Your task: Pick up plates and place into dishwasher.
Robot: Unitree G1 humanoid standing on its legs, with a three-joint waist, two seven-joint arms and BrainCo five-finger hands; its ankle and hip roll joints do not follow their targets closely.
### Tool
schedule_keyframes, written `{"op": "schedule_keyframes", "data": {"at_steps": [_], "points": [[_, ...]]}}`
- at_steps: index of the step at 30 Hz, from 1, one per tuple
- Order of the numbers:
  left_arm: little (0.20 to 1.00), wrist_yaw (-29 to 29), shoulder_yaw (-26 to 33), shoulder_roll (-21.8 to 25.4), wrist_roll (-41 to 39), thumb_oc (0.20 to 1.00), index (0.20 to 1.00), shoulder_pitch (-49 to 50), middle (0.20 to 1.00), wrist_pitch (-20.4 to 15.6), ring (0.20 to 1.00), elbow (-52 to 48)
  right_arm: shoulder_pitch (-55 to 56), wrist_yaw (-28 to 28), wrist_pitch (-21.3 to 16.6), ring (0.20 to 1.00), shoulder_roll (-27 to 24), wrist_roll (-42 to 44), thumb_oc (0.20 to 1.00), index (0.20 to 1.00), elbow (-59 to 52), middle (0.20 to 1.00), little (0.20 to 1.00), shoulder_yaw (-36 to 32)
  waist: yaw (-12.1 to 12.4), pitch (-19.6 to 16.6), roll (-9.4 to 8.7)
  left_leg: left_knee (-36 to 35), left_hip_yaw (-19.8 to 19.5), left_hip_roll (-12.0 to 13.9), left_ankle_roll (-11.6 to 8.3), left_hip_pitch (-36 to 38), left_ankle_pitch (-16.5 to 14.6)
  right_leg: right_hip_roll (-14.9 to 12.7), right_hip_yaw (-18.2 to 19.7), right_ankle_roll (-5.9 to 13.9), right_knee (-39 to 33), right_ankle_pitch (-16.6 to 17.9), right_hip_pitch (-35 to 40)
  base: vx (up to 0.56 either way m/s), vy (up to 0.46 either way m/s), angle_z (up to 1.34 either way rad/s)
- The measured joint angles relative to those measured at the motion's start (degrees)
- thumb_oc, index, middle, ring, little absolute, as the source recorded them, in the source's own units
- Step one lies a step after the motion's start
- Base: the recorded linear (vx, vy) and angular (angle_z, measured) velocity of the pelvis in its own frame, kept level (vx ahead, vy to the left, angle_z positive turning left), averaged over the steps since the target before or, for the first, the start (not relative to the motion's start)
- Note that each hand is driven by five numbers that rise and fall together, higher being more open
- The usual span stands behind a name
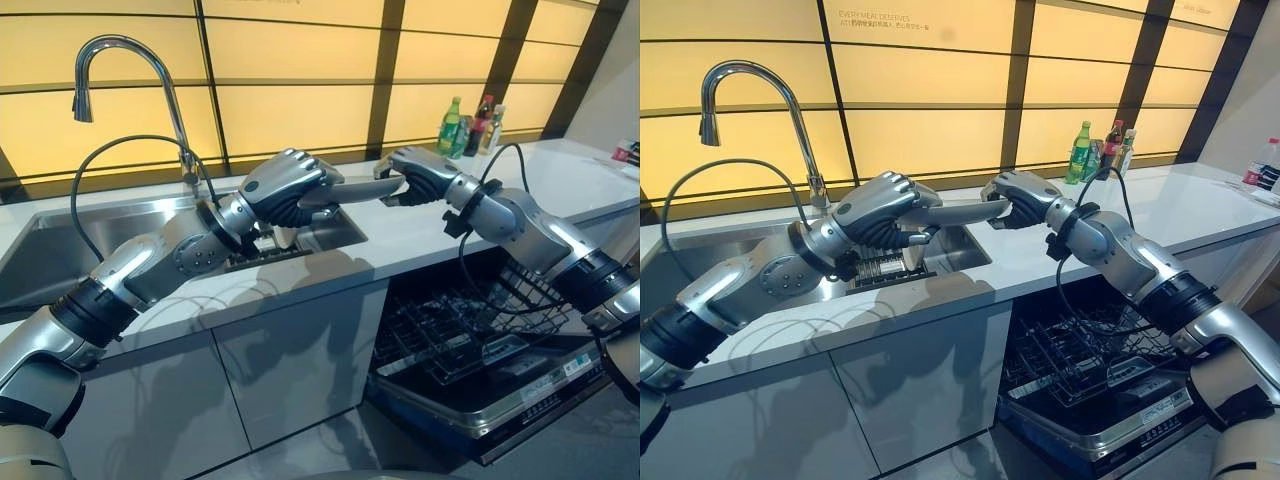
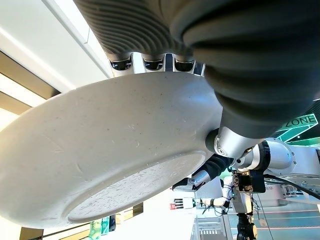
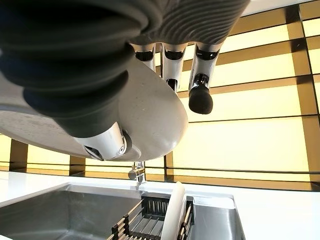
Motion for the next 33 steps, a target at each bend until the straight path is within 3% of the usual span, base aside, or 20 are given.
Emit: {"op": "schedule_keyframes", "data": {"at_steps": [1,5,11,18,22,26,33], "points": [[1.000,0.21,0.03,0.00,0.00,1.000,1.000,0.00,1.000,0.11,1.000,0.05,0.00,-0.08,-0.02,0.200,0.00,0.03,0.200,0.200,0.01,0.200,0.200,-0.07,-0.01,0.00,0.00,0.00,0.01,0.00,0.00,0.00,0.00,0.01,0.01,0.00,0.00,0.00,0.00,0.00,0.000,0.00],[1.000,1.28,2.16,-0.13,0.07,1.000,1.000,0.03,1.000,0.25,1.000,0.06,1.82,-0.93,-0.17,0.200,-0.03,0.80,0.200,0.200,-0.17,0.200,0.200,-1.90,-0.03,0.01,0.00,0.00,0.07,0.00,0.00,0.08,0.00,0.02,0.14,0.00,0.01,0.00,-0.09,0.00,0.000,0.00],[1.000,4.17,6.58,-0.06,0.19,1.000,1.000,2.56,1.000,0.28,1.000,0.19,9.18,-1.68,-0.62,0.200,-0.83,2.51,0.200,0.200,-0.53,0.200,0.200,-10.35,-0.14,0.08,0.11,-0.01,0.38,0.02,0.00,0.05,0.00,0.15,1.10,0.02,0.01,0.01,-0.53,0.00,0.002,-0.04],[1.000,11.54,12.94,2.94,2.94,1.000,1.000,8.74,1.000,2.12,1.000,8.59,18.70,-0.80,-1.43,0.200,-6.10,3.06,0.200,0.200,-2.39,0.200,0.200,-19.07,-0.79,0.78,0.82,-0.02,1.26,0.08,0.00,0.06,-0.02,0.37,2.20,0.04,-0.01,0.03,-1.22,0.00,0.005,-0.08],[1.000,16.50,15.15,4.06,4.69,1.000,1.000,10.22,1.000,4.47,1.000,15.34,22.48,1.46,-1.86,0.200,-7.48,6.42,0.200,0.200,-4.51,0.200,0.200,-23.66,-1.83,1.61,0.88,-0.02,2.16,0.21,-0.02,-0.13,-0.03,0.64,3.09,0.12,-0.01,0.09,-1.93,-0.01,-0.004,-0.14],[1.000,19.89,21.81,4.15,4.68,1.000,1.000,15.01,1.000,5.68,1.000,16.78,30.80,6.09,-1.87,0.200,-8.74,11.61,0.200,0.200,-8.84,0.200,0.200,-30.74,-3.16,2.73,0.32,-0.02,2.36,0.19,-0.04,-0.08,-0.06,0.62,3.55,0.13,-0.02,0.09,-2.08,0.02,-0.002,-0.06],[1.000,20.52,29.39,4.25,4.65,1.000,1.000,23.16,1.000,6.26,1.000,15.64,43.20,14.23,-0.03,0.200,-8.72,14.42,0.200,0.200,-11.48,0.200,0.200,-39.35,-4.58,4.37,-0.47,-0.02,3.62,0.11,-0.04,-0.12,-0.21,0.63,4.66,0.34,-0.02,0.24,-2.98,0.01,-0.009,-0.11]]}}
